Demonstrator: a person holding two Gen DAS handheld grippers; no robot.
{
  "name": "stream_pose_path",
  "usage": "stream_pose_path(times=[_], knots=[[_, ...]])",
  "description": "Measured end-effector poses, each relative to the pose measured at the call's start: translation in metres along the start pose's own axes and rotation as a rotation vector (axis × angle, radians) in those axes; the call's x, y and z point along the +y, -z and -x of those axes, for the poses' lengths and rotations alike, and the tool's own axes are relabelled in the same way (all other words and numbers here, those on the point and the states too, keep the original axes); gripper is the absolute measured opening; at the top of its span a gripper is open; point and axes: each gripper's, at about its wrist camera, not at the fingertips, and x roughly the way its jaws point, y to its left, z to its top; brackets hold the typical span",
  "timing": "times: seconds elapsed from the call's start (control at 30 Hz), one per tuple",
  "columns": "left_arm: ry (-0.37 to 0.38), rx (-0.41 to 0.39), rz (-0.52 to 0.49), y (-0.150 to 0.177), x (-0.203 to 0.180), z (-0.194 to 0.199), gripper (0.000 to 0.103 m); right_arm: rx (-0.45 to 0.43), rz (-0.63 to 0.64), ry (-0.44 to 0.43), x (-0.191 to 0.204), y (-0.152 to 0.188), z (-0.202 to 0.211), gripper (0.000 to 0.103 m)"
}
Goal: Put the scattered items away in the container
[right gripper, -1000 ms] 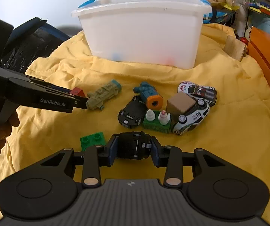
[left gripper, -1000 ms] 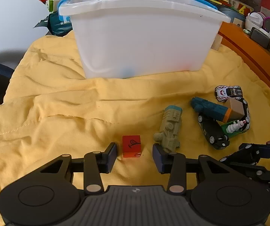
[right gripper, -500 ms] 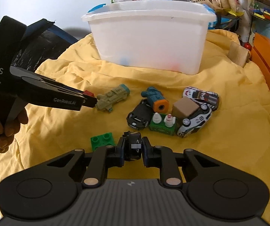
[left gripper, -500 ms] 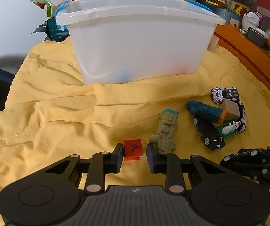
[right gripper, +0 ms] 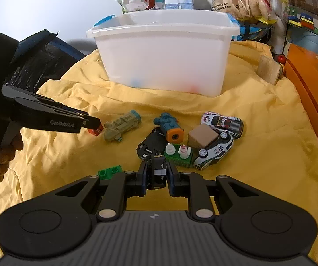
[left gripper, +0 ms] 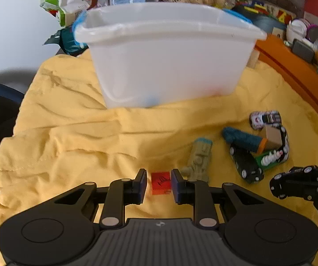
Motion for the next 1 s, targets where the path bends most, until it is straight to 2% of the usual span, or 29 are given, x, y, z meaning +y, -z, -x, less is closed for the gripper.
stream_pose_path(times=[0.5, 0.67, 1.0], knots=[[0.008, -0.05, 0.029, -0.023, 0.007, 0.027, 0.027, -0.021, 0.008, 0.018, 0.0, -0.017, 0.009, 0.02], [0.016, -0.08, 0.02, -0.039, 0.008, 0.05, 0.027, -0.078, 0.013, 0.008, 0.0, -0.034, 0.026, 0.02], [-0.019, -0.137, 0.031, -0.09, 0.026, 0.087, 0.027, -0.213, -0.005, 0.008, -0.011, -0.096, 0.051, 0.02]])
